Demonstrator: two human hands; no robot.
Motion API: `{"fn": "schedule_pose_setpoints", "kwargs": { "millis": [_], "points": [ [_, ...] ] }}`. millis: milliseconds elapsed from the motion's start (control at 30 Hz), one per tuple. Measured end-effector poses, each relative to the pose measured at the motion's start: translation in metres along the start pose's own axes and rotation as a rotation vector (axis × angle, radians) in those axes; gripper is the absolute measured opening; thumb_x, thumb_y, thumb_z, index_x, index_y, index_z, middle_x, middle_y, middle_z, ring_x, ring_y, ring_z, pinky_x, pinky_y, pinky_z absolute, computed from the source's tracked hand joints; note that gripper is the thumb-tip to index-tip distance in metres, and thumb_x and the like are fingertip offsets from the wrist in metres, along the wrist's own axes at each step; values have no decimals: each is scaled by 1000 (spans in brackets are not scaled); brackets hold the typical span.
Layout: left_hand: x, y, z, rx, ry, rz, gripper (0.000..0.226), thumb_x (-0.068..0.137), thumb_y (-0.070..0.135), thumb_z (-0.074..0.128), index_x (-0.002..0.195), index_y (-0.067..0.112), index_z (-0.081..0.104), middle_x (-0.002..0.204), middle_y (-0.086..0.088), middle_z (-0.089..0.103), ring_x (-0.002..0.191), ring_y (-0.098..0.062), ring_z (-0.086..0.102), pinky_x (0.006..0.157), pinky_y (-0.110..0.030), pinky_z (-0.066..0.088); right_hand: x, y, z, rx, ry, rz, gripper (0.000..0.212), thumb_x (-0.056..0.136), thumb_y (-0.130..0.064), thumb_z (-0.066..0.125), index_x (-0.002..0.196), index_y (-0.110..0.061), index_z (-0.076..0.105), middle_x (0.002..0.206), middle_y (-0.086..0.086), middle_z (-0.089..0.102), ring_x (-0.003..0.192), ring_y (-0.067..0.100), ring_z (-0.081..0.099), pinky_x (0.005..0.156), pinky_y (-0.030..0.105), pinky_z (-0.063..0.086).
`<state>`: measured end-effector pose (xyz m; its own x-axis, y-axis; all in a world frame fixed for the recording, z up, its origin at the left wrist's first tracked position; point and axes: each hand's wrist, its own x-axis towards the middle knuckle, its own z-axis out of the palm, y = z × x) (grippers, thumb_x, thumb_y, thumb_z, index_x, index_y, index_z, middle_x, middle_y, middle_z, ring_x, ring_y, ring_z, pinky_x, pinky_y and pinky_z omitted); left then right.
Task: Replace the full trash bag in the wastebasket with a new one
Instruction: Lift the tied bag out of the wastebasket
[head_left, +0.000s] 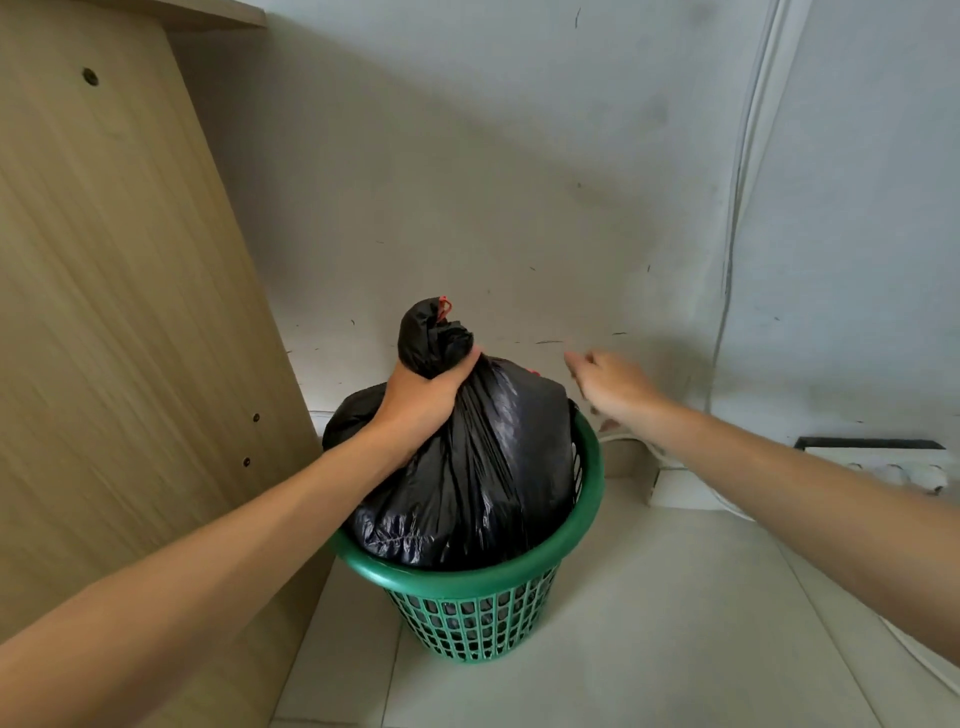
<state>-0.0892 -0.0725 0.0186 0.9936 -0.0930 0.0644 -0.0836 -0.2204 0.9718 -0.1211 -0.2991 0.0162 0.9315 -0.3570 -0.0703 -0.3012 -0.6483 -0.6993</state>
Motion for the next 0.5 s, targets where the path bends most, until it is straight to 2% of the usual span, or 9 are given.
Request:
{"fn": "schedule_pose_setpoints", "kwargs": {
  "millis": [67,100,167,200,267,333,367,433,500],
  "points": [
    [3,-3,2,-32,55,-31,56,86,54,75,134,29,59,119,12,64,109,-10,58,97,-22,40,-11,15,19,283,-118,269,65,102,-67,20,103,-16,60,93,11,65,79,26,63,61,32,47],
    [5,-3,3,-55,88,-44,59,86,52,76,137,27,58,122,10,63,113,-12,57,99,-22,40,-13,21,28,382,-144,323,70,100,-71,16,106,-19,62,98,11,66,85,27,64,65,31,46],
    [7,-5,4,-63,150,-54,65,85,55,76,141,28,56,121,11,62,113,-12,56,100,-23,41,-13,29,45,421,-112,314,80,99,-73,14,132,-18,62,125,12,65,102,29,62,79,34,44],
    [9,-5,5,-45,176,-59,67,83,59,76,140,30,56,118,12,62,110,-12,56,97,-23,41,-14,30,52,389,-72,291,82,100,-72,14,135,-15,61,130,14,63,102,29,59,83,35,41],
    [11,-6,4,-2,222,-79,69,78,67,74,135,31,59,114,11,64,106,-14,58,91,-26,43,-18,31,61,326,-2,252,78,101,-69,16,114,-13,69,114,15,65,91,28,58,83,36,41],
    [14,-7,2,7,262,-110,71,74,72,74,129,28,62,112,7,65,103,-18,60,88,-29,46,-16,35,66,335,41,228,71,104,-65,17,86,-17,66,87,7,59,75,19,55,81,37,42],
    [15,-7,2,-3,278,-121,72,74,71,75,129,27,63,112,6,66,103,-19,61,88,-29,47,-15,36,68,346,59,223,71,105,-63,17,81,-15,64,80,4,55,70,15,51,79,37,41],
    [18,-5,1,-24,303,-125,70,76,68,76,129,24,63,110,5,65,102,-19,61,88,-29,47,-12,40,72,352,88,213,77,106,-59,16,85,-3,64,82,10,60,66,13,49,70,37,41],
    [21,0,-1,-46,334,-129,69,78,65,77,130,22,62,108,5,63,99,-18,59,88,-28,47,-9,43,75,353,110,207,82,107,-57,15,108,7,66,91,13,66,65,15,49,65,36,40]
  ]
}}
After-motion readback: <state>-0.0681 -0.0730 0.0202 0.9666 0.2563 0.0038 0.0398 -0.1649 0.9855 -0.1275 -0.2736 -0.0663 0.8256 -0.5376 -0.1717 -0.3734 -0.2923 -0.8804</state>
